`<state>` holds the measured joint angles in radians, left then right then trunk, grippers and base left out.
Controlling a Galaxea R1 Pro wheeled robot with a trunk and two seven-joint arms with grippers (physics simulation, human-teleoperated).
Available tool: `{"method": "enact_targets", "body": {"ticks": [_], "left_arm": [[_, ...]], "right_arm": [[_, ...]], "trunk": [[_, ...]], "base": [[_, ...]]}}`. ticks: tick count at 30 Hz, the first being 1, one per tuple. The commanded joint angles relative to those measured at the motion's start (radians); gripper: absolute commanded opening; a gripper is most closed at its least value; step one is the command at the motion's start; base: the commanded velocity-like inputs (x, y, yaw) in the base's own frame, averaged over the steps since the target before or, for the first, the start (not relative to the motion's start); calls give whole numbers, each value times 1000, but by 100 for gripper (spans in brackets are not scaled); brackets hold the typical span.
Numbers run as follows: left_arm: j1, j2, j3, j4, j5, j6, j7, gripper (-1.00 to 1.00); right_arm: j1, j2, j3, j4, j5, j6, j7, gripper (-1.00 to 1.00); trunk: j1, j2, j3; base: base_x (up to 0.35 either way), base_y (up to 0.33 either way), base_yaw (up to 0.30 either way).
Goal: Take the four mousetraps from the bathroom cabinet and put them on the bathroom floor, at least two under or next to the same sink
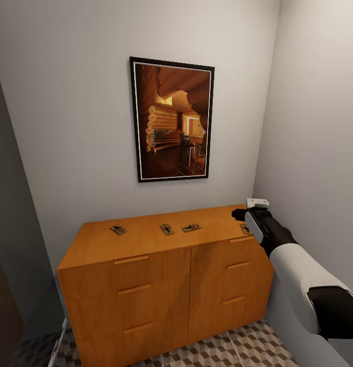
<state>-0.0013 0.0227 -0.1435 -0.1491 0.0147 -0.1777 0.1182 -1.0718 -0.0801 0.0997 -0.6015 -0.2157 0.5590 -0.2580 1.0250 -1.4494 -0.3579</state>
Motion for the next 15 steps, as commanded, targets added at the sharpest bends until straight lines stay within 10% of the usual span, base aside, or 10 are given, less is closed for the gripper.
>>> {"method": "enact_targets", "body": {"ticks": [1, 15], "left_arm": [[0, 0, -8, 0, 2, -2, 6, 100], [0, 0, -6, 0, 5, -2, 6, 100]], "right_arm": [[-1, -1, 8, -1, -3, 4, -9, 100], [0, 2, 9, -1, 29, 4, -9, 100]], "trunk": [[0, -1, -1], [0, -1, -1]], "base": [[0, 0, 0], [0, -116, 0]]}}
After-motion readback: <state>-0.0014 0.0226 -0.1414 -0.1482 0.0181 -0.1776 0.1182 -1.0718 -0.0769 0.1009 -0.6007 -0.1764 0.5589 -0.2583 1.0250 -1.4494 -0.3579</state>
